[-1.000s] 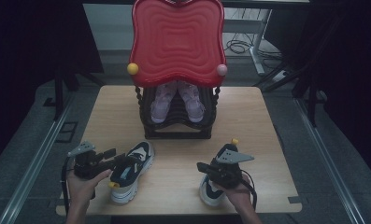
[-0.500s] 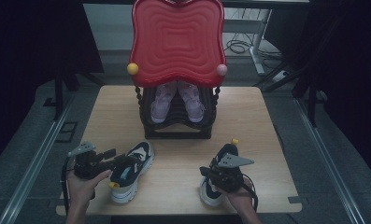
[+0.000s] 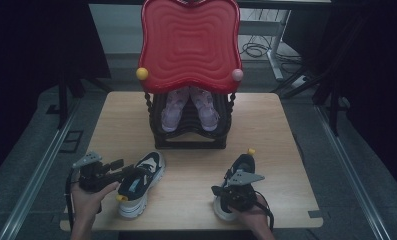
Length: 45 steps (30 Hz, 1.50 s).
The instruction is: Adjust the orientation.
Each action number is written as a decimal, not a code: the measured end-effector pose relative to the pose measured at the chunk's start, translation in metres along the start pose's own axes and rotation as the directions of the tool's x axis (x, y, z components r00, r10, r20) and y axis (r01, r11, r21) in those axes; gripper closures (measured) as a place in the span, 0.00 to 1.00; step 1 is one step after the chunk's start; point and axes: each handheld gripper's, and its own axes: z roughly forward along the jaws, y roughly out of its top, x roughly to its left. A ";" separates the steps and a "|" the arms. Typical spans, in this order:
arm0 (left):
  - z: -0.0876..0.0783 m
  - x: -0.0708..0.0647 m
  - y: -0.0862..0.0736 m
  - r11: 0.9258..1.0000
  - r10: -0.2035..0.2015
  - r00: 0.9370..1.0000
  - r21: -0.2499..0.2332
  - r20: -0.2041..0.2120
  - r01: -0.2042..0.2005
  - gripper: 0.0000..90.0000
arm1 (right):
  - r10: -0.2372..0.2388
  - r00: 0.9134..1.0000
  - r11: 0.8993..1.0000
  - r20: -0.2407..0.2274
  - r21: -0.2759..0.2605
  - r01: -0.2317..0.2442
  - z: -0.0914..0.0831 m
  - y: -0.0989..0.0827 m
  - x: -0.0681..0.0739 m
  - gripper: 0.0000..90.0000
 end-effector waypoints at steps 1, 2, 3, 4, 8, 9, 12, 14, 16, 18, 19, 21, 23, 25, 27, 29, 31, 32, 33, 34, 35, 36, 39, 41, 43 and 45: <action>0.000 0.000 0.000 1.000 0.001 1.000 0.001 0.001 -0.001 0.49 | -0.003 1.000 1.000 0.004 0.003 0.003 0.000 0.000 0.000 1.00; 0.000 0.000 0.000 1.000 0.001 1.000 0.001 0.001 -0.001 0.49 | -0.004 1.000 1.000 0.004 0.004 0.004 0.001 0.000 0.001 1.00; 0.000 0.000 0.000 1.000 0.001 1.000 0.002 0.001 -0.001 0.49 | -0.007 1.000 1.000 0.010 0.009 0.007 0.001 0.000 0.001 1.00; 0.000 0.000 0.000 1.000 0.002 1.000 0.002 0.001 -0.002 0.49 | -0.008 1.000 1.000 0.014 0.011 0.008 0.001 0.000 0.001 1.00; 0.000 0.000 0.000 1.000 0.001 1.000 -0.001 0.001 -0.001 0.49 | -0.023 0.999 0.999 0.029 0.023 0.022 0.003 -0.001 0.003 1.00; 0.000 0.000 0.000 1.000 0.001 1.000 -0.001 0.001 -0.001 0.49 | -0.024 0.999 0.999 0.033 0.027 0.023 0.003 -0.001 0.003 1.00; 0.000 0.000 0.000 1.000 -0.001 1.000 -0.001 0.007 0.001 0.49 | -0.027 0.999 0.999 0.039 0.039 0.025 0.004 -0.004 0.003 1.00; 0.000 0.001 0.000 1.000 -0.001 1.000 0.001 0.008 0.001 0.49 | -0.026 0.999 0.999 0.041 0.049 0.024 0.005 -0.006 0.003 1.00; 0.000 0.001 0.000 1.000 0.000 1.000 0.003 0.009 0.000 0.49 | -0.027 0.999 0.998 0.045 0.054 0.024 0.005 -0.009 0.003 1.00; 0.000 0.001 0.000 1.000 -0.001 1.000 0.002 0.009 0.001 0.49 | -0.028 0.998 0.998 0.047 0.057 0.025 0.005 -0.009 0.003 1.00; 0.000 0.001 0.000 1.000 -0.001 1.000 0.002 0.009 0.001 0.49 | -0.029 0.998 0.998 0.049 0.059 0.026 0.005 -0.009 0.003 1.00; 0.000 0.001 0.000 1.000 -0.001 1.000 0.001 0.008 0.001 0.49 | -0.031 0.998 0.998 0.050 0.064 0.028 0.005 -0.009 0.003 1.00; 0.000 0.001 0.000 1.000 -0.001 1.000 0.003 0.008 0.001 0.49 | -0.025 0.999 0.998 0.046 0.063 0.022 0.005 -0.009 0.002 1.00; 0.000 0.001 0.000 1.000 0.000 1.000 0.004 0.008 0.000 0.49 | -0.026 0.999 0.998 0.047 0.065 0.023 0.004 -0.009 0.002 1.00; 0.000 0.001 0.000 1.000 0.000 1.000 0.004 0.009 0.000 0.49 | -0.024 0.999 0.998 0.046 0.063 0.021 0.003 -0.010 0.002 1.00; 0.000 0.001 0.000 1.000 -0.001 1.000 0.003 0.009 0.001 0.49 | -0.019 0.999 0.998 0.041 0.062 0.016 0.001 -0.012 0.002 1.00; 0.000 0.001 0.000 1.000 -0.001 1.000 0.002 0.011 0.001 0.49 | -0.016 0.999 0.998 0.039 0.060 0.014 -0.002 -0.014 0.002 1.00; 0.000 0.001 0.000 1.000 -0.001 1.000 0.000 0.011 0.001 0.48 | -0.019 0.999 0.998 0.042 0.062 0.016 -0.003 -0.015 0.003 1.00; -0.001 0.001 0.001 1.000 0.000 1.000 0.000 0.012 0.000 0.48 | -0.021 0.999 0.998 0.043 0.062 0.018 -0.004 -0.015 0.003 1.00; -0.001 0.001 0.001 1.000 0.000 1.000 0.000 0.012 0.000 0.48 | -0.023 0.999 0.998 0.044 0.065 0.020 -0.004 -0.016 0.003 1.00; -0.001 0.001 0.001 1.000 0.000 1.000 -0.001 0.012 0.000 0.48 | -0.028 0.998 0.997 0.048 0.069 0.024 -0.005 -0.016 0.004 1.00; -0.002 0.001 0.001 1.000 -0.001 1.000 -0.001 0.012 0.001 0.48 | -0.030 0.998 0.997 0.050 0.071 0.026 -0.006 -0.016 0.004 1.00; -0.002 0.002 0.001 1.000 -0.003 1.000 -0.004 0.011 0.003 0.48 | -0.031 0.998 0.997 0.051 0.076 0.028 -0.010 -0.018 0.004 1.00; -0.003 0.002 0.001 1.000 -0.004 1.000 -0.006 0.010 0.004 0.48 | -0.027 0.998 0.997 0.052 0.077 0.023 -0.013 -0.020 0.003 1.00; -0.003 0.002 0.001 1.000 -0.005 1.000 -0.007 0.010 0.005 0.48 | -0.022 0.999 0.997 0.050 0.079 0.018 -0.016 -0.022 0.002 1.00; -0.002 0.002 0.001 1.000 -0.004 1.000 -0.005 0.010 0.004 0.48 | -0.019 0.999 0.996 0.050 0.083 0.015 -0.020 -0.025 0.000 1.00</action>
